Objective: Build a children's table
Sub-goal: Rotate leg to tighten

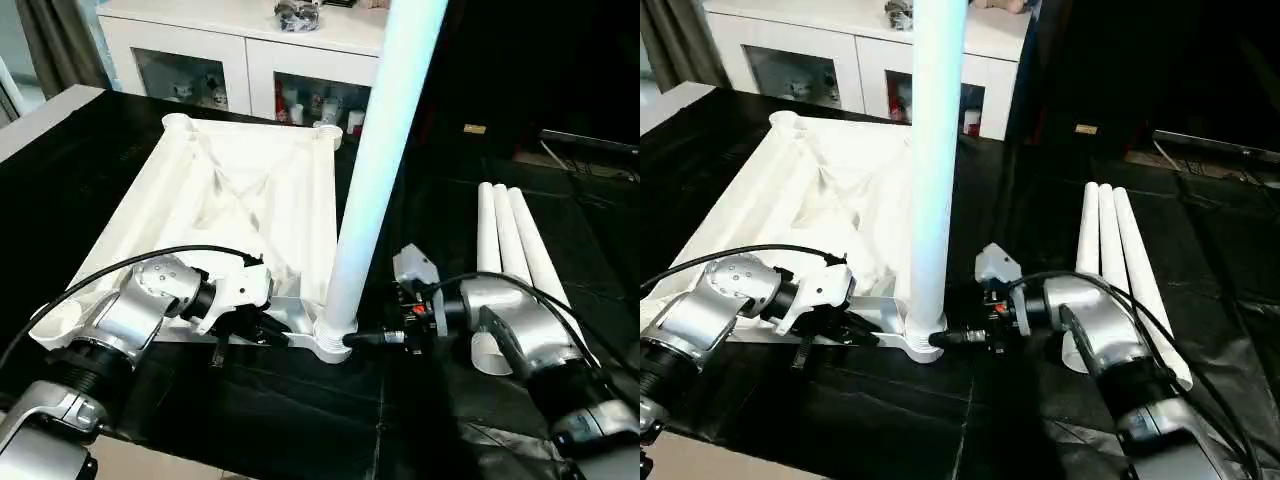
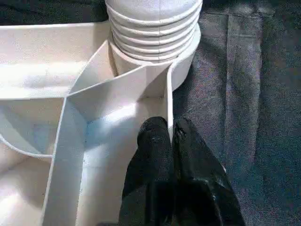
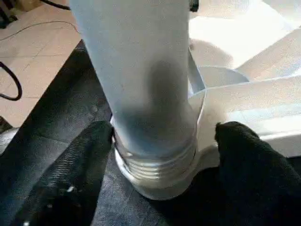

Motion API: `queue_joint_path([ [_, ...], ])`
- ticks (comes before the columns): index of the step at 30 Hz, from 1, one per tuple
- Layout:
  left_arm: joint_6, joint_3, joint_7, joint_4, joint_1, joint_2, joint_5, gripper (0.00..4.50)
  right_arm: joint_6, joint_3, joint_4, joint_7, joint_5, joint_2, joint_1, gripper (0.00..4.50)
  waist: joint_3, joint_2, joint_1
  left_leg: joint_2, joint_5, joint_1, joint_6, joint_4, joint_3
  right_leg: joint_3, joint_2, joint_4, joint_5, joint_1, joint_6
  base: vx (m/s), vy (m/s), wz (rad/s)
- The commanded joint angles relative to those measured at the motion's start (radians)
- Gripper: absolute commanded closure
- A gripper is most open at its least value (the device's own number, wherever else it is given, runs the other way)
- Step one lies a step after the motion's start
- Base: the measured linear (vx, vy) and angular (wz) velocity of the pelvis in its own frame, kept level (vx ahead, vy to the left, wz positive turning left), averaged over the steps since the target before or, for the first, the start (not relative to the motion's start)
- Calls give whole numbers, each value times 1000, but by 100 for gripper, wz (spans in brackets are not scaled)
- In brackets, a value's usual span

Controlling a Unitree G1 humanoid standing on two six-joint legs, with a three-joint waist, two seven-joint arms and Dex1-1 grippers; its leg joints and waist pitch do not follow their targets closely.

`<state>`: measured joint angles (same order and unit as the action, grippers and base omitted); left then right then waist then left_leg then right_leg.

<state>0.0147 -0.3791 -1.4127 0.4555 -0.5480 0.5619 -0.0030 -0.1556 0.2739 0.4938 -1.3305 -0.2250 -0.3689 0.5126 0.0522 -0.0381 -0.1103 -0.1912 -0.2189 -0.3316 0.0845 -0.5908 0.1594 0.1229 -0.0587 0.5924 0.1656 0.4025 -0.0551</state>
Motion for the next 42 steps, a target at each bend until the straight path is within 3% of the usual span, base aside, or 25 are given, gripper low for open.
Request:
queue_joint_path([
  [1, -18, -46, -45, -3, 2, -6, 19, 450, 14, -3, 18, -17, 2, 0, 21, 112, -67, 9, 2, -51, -67, -8, -51, 64, -4, -73, -100, -63, 264, -66, -140, 0, 0, 0],
  [4, -24, -47, -48, 1, 1, -7, 22, 450, 18, -6, 28, -24, 3, 7, 23, 131, -67, 9, 3, -50, -68, -9, -53, 63, -4, -72, -98, -61, 249, -67, -145, 0, 0, 0],
  [5, -25, -47, -48, 1, 1, -7, 22, 450, 20, -5, 31, -26, 2, 7, 24, 156, -67, 9, 2, -50, -68, -8, -51, 63, -4, -72, -99, -62, 252, -67, -144, 0, 0, 0],
  [13, -25, -47, -34, 19, -3, -12, 29, 450, 12, -7, 44, -36, -6, 16, 19, 200, -66, 9, 3, -48, -82, -8, -49, 63, -3, -72, -98, -68, 292, -67, -128, 0, 0, 0],
  [18, 61, -20, 69, 44, -19, -52, 37, 450, -69, -37, -29, 9, -50, 32, -44, 225, -61, 10, 0, -48, -113, -1, -44, 65, -3, -70, -96, -81, 366, -62, -104, 0, 0, 0],
  [20, 104, 5, 115, 44, -27, -82, 21, 450, -96, -54, -60, 59, -62, 48, -81, 242, -58, 9, 2, -42, -139, -2, -38, 67, -3, -66, -97, -93, 451, -65, -72, 0, 0, 0],
  [22, 125, 17, 141, 43, -31, -98, 14, 450, -107, -63, -72, 89, -65, 57, -101, 250, -56, 8, 3, -40, -163, 7, -33, 65, -3, -63, -98, -103, 498, -57, -56, 0, 0, 0],
  [24, 176, 40, 197, 39, -40, -135, 2, 450, -104, -86, -84, 169, -64, 87, -146, 266, -53, 6, 6, -37, -176, 5, -28, 67, -5, -59, -98, -112, 546, -58, -30, 0, 0, 0],
  [27, 236, 62, 272, 27, -46, -178, 2, 450, -95, -118, -84, 290, -51, 141, -191, 289, -49, 6, 17, -31, -214, 13, -21, 65, -8, -46, -99, -129, 626, -52, 5, 0, 0, 0],
  [28, 248, 65, 294, 25, -47, -189, 5, 450, -95, -126, -79, 321, -48, 159, -199, 298, -51, 3, 27, -27, -221, 10, -20, 62, -9, -40, -100, -132, 640, -57, 16, 0, 0, 0],
  [30, 273, 71, 335, 21, -50, -208, 13, 450, -89, -137, -71, 372, -35, 187, -208, 320, -55, 10, 34, -33, -213, 3, -26, 68, -15, -37, -101, -131, 608, -65, 17, 0, 0, 0],
  [32, 332, 96, 439, 19, -66, -256, 27, 450, -74, -150, -27, 499, -4, 247, -190, 338, -54, 11, 51, -39, -233, 6, -26, 70, -17, -34, -101, -129, 565, -61, -8, 0, 0, 0],
  [33, 349, 104, 460, 18, -70, -268, 27, 450, -74, -152, -17, 528, 3, 259, -183, 347, -54, 9, 57, -32, -239, 5, -29, 66, -16, -31, -100, -133, 576, -62, -10, 0, 0, 0],
  [36, 393, 130, 539, 13, -85, -320, 25, 450, -49, -171, 37, 659, 34, 313, -148, 373, -58, 10, 64, -34, -199, 2, -33, 66, -15, -38, -104, -127, 537, -62, -36, 0, 0, 0],
  [37, 423, 141, 586, 3, -93, -357, 26, 450, -41, -198, 76, 768, 46, 358, -116, 382, -62, 13, 59, -37, -165, 4, -40, 66, -14, -46, -105, -120, 485, -60, -62, 0, 0, 0],
  [38, 432, 143, 601, -1, -95, -370, 27, 450, -38, -212, 95, 813, 49, 379, -101, 391, -68, 10, 53, -45, -105, 0, -39, 67, -14, -57, -106, -97, 378, -61, -103, 0, 0, 0],
  [39, 435, 142, 607, -3, -96, -377, 28, 450, -37, -221, 105, 834, 44, 391, -92, 391, -69, 12, 51, -46, -84, -6, -44, 67, -14, -58, -103, -89, 330, -64, -118, 0, 0, 0],
  [40, 437, 141, 610, -5, -96, -380, 29, 450, -36, -226, 110, 844, 42, 398, -88, 400, -79, 10, 49, -48, -13, -17, -53, 63, -16, -62, -105, -66, 208, -72, -141, 0, 0, 0],
  [42, 438, 128, 619, -11, -94, -380, 41, 450, -22, -239, 97, 867, 39, 416, -87, 400, -79, 9, 48, -46, 41, -19, -83, 57, -13, -65, -103, -52, 90, -69, -173, 0, 0, 0],
])
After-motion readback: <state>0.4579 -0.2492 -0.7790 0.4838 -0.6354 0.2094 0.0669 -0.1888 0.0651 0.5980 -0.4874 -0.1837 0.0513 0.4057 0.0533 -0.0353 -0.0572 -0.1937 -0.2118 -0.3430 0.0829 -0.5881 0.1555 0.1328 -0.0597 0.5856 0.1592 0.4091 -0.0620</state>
